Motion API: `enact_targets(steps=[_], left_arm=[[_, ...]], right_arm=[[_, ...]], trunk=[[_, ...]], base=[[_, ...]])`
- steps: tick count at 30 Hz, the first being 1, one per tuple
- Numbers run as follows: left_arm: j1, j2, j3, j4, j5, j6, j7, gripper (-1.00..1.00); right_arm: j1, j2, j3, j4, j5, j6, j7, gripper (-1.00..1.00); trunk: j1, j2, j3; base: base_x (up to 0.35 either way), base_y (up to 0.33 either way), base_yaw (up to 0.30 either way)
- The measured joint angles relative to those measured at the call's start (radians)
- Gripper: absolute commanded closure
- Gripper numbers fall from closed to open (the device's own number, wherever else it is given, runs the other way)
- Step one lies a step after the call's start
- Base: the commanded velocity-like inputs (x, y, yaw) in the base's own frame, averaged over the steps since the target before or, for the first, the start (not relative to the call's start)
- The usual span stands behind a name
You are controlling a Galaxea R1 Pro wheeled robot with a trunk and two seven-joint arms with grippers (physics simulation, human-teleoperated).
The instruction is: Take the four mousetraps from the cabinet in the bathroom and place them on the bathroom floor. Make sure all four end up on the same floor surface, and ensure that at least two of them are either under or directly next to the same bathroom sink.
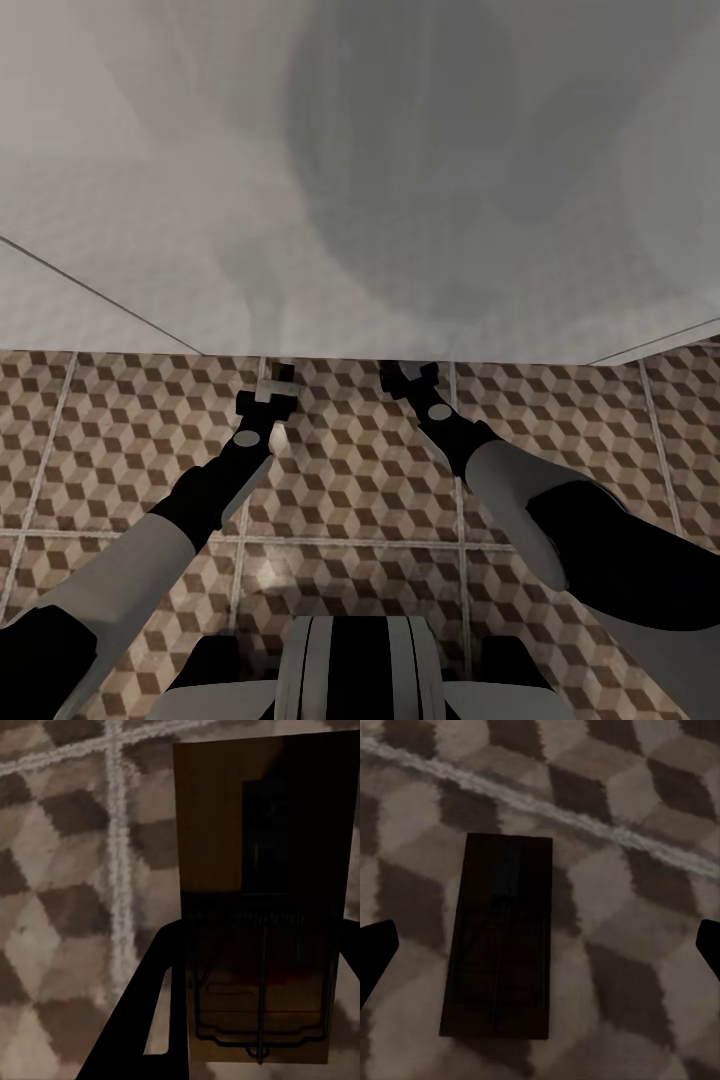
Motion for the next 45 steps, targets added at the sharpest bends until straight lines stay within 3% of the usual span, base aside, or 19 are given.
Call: enact_targets(steps=[34, 35, 45], left_arm=[[0.0, 0.0, -0.001, -0.001, 0.001, 0.002, -0.002, 1.0], [0.0, 0.0, -0.001, -0.002, 0.001, 0.002, -0.002, -1.0], [0.0, -0.002, -0.021, 0.0, 0.0, 0.008, 0.001, -1.0]], right_arm=[[0.0, 0.0, 0.0, 0.009, 0.0, 0.0, 0.0, -1.0], [0.0, 0.0, 0.0, 0.009, 0.0, 0.0, 0.0, -1.0], [0.0, 0.0, 0.0, 0.009, 0.0, 0.0, 0.0, -1.0]], trunk=[[0.0, 0.0, 0.0], [0.0, 0.0, 0.0], [0.0, 0.0, 0.0]], base=[[0.005, 0.0, 0.0], [0.068, 0.0, 0.0], [0.023, 0.0, 0.0]])
